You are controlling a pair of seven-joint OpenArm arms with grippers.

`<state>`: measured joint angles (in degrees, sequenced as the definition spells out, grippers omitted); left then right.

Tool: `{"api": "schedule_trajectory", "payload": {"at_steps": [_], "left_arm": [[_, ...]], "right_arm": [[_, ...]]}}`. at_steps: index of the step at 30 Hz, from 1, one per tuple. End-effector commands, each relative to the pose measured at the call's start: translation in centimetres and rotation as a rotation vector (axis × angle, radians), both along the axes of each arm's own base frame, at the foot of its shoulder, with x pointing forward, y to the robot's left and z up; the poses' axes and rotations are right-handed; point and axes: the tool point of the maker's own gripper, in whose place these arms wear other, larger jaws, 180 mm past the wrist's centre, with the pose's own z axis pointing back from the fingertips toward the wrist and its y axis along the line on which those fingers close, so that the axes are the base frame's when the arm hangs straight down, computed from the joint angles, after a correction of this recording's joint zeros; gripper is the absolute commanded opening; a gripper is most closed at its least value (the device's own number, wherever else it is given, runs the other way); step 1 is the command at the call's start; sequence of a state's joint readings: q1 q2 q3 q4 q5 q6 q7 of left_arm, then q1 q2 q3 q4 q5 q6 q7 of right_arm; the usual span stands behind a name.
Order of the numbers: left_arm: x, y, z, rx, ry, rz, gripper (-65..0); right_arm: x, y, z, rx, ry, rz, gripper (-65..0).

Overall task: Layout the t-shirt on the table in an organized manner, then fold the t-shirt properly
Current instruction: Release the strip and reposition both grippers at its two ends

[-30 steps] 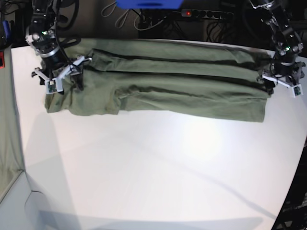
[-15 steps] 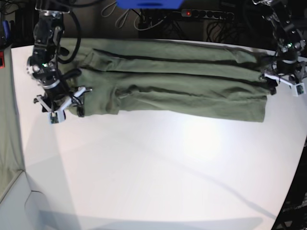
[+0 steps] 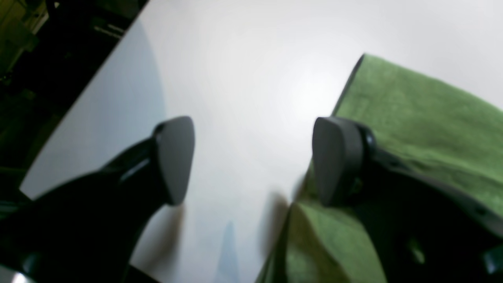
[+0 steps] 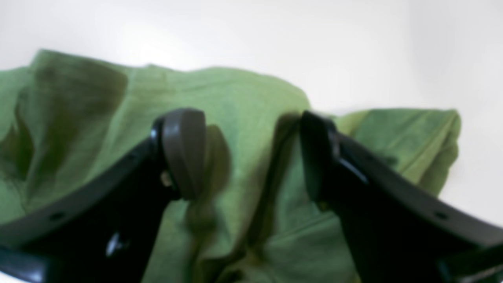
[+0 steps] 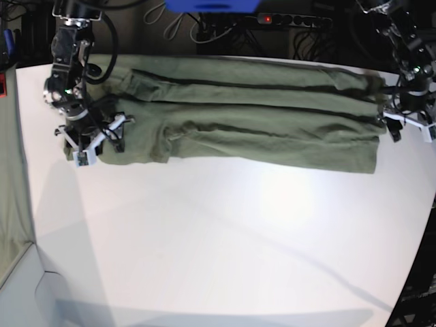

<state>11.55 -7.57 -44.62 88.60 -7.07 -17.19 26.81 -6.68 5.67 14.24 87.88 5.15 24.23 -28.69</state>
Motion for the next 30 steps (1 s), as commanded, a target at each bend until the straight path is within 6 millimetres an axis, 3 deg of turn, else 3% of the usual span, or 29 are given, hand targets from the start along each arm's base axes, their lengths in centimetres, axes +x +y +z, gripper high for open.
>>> {"api": "schedule_trajectory", "payload": {"at_steps": [1,6,9,14,20,30], "left_arm": [[1.1,0.5,1.8,0.027,-0.056,-0.005,-19.4],[1.1,0.5,1.7,0.026,-0.055,-0.005,-19.4],[1.1,0.5,1.7,0.026,-0.055,-0.005,-19.3],[1.0,0.6,1.8,0.027,-0.056,-0.002,-19.3],[0.9,0.7,1.7,0.027,-0.054,0.0,-19.3],[1.0,0.7,1.8,0.027,-0.056,0.0,-19.3]], "right_arm": [[1.0,-0.2,1.3,0.004,-0.052,0.0,-32.1],[1.0,-0.1,1.3,0.007,-0.052,0.0,-50.1],[1.1,0.0,1.6,0.01,-0.062,0.0,-56.2],[1.2,0.1,3.4,-0.005,-0.109,0.007,-61.4],[-0.7,0.4,6.3,-0.024,-0.173,-0.011,-65.0],[-4.9,-0.9,3.8,-0.017,-0.083,-0.08,-65.0]]}}
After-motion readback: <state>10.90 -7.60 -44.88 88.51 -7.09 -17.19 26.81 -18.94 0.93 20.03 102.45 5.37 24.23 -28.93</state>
